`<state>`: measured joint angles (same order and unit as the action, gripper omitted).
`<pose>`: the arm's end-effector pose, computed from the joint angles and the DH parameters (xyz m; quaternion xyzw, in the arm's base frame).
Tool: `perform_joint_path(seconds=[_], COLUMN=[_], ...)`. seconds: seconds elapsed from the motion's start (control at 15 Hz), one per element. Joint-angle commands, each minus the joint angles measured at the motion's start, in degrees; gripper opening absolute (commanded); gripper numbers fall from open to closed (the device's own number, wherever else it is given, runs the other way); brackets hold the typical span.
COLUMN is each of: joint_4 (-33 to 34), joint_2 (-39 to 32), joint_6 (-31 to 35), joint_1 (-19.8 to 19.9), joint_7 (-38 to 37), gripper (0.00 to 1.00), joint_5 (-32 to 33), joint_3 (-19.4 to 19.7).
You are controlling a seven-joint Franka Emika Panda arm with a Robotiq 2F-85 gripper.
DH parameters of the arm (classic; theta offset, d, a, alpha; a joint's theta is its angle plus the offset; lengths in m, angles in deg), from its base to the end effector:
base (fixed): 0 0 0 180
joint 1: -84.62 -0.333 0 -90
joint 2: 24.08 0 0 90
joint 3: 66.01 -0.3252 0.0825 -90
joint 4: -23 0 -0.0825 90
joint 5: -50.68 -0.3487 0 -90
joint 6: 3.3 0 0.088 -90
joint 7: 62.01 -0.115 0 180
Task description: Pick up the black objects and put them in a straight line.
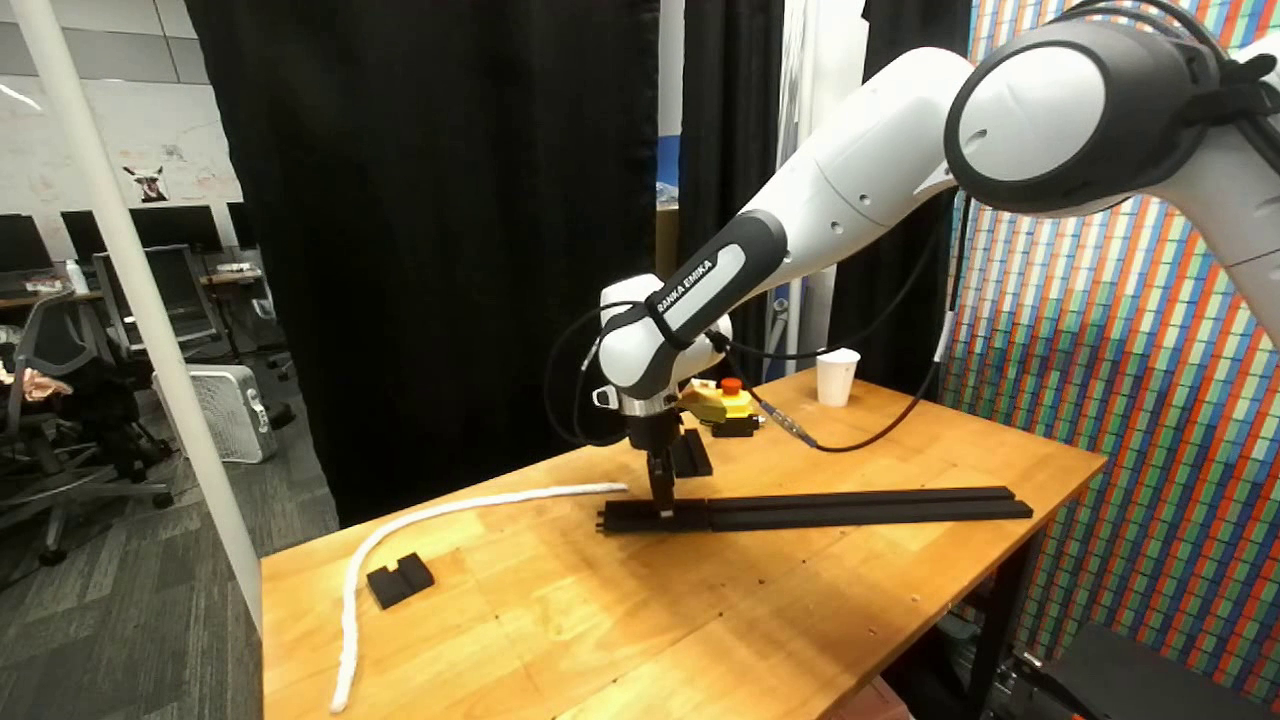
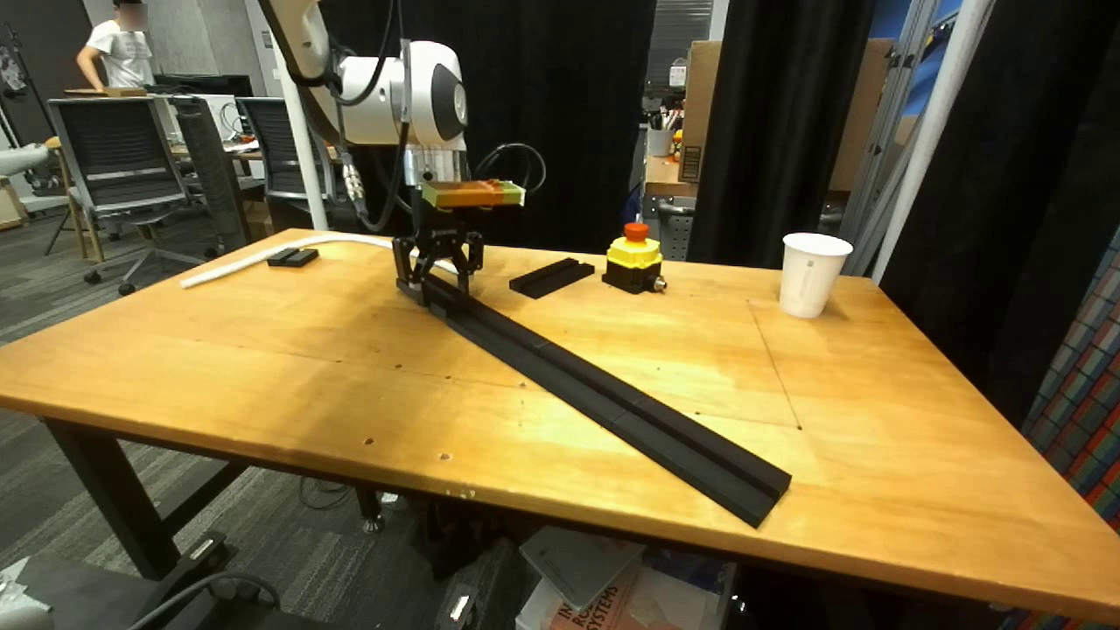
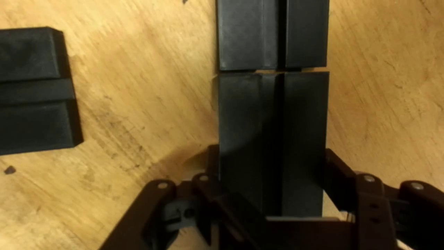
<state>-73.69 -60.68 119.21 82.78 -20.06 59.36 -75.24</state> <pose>0.6279 0.1039 0.2405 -0.8751 -0.4756 0.0881 0.0131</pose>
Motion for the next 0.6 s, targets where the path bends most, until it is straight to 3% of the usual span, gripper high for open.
perform_joint_path(seconds=[0.0, 0.53], joint_4=[-3.8, -6.71], joint_2=[2.07, 2.73], joint_6=[2.42, 7.93], joint_1=[0.16, -0.58], joint_7=[0.65, -3.54], gripper=[0.46, 0.46], joint_5=[0.04, 1.21], joint_3=[-0.22, 1.13])
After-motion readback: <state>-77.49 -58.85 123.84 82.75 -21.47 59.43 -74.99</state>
